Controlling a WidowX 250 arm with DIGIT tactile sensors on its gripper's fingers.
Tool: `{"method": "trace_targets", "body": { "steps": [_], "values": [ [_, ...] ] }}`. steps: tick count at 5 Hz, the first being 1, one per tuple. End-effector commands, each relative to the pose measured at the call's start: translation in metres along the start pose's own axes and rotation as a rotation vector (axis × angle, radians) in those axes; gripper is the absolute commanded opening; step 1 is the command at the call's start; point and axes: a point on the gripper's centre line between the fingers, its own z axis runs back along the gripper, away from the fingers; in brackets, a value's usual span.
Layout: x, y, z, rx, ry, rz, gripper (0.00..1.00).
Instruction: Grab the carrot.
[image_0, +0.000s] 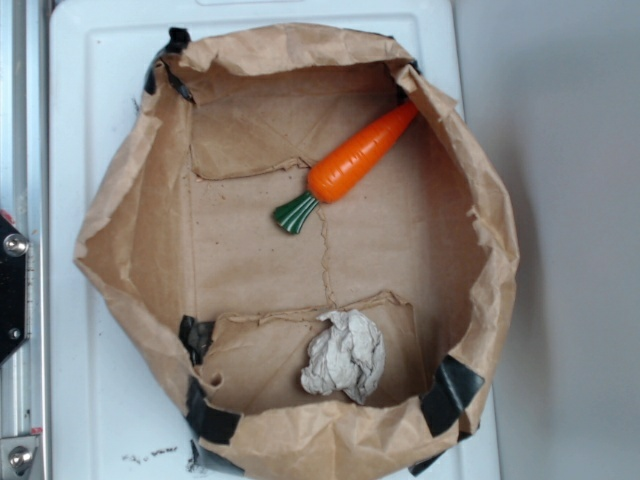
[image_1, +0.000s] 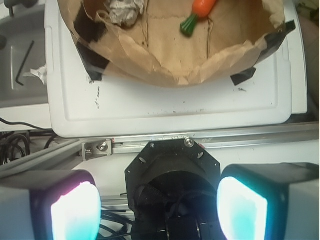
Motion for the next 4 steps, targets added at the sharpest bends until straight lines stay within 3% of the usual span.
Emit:
{"method": "trace_targets", "body": {
  "steps": [1, 2, 3, 4],
  "values": [
    [0.091, 0.004, -0.039, 0.05, -0.173, 0.141, 1.0],
    [0.116, 0.036, -0.068, 0.045, -0.245, 0.198, 1.0],
    [0.118, 0.073, -0.089, -0.008, -0.297, 0.358, 1.0],
    [0.119, 0.081, -0.091, -0.02, -0.306, 0.427, 1.0]
  ]
}}
